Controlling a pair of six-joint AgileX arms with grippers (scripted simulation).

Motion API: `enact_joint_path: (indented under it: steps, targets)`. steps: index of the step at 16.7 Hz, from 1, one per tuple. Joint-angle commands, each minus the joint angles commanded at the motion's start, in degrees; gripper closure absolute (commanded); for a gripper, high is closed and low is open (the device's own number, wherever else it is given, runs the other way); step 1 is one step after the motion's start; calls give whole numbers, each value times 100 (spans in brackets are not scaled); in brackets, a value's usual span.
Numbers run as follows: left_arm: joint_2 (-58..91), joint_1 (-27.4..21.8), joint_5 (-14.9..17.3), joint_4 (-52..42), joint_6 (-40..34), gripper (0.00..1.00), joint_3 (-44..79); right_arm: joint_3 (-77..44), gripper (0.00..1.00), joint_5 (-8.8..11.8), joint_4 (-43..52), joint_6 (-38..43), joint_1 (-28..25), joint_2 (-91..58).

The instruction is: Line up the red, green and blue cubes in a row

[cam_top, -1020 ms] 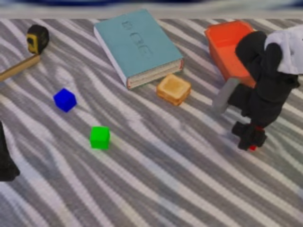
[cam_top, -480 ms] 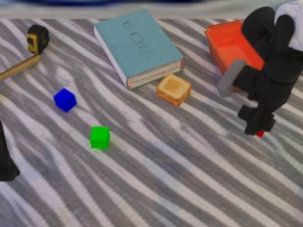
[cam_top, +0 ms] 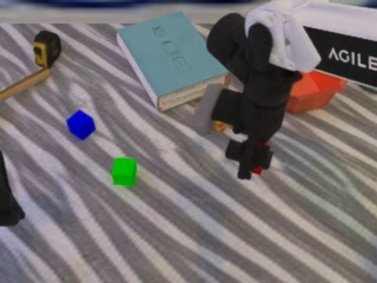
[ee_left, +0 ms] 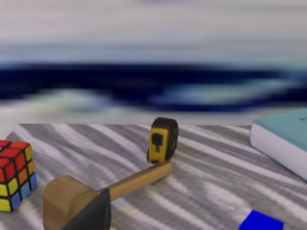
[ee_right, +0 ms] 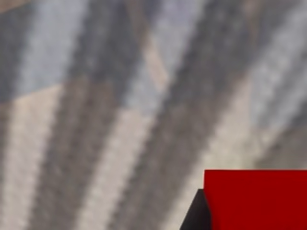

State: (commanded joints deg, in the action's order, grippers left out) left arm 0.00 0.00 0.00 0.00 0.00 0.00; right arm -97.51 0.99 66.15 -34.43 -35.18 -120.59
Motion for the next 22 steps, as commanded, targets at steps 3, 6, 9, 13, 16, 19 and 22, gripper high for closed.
enact_joint_path:
  steps: [3,6,9,13,16,19,22]
  targets:
    - [0,0,0,0,0,0,0,-887,100,-1,400,92,-954,-497]
    - [0,0,0,0,0,0,0,-1636,100,-6,723,179,-1827,-887]
    - [0,0,0,0,0,0,0,-2023,100,-11,882,226,-2234,-1073]
    - [0,0,0,0,0,0,0,-2027,100,-4,878,238,-2234,-1056]
    - [0,0,0,0,0,0,0,-1799,100,-6,642,228,-2248,-1078]
    - [0,0,0,0,0,0,0,-1259,100,-8,-60,248,-2244,-1181]
    - [0,0,0,0,0,0,0,-831,100,-13,-528,248,-2259,-1278]
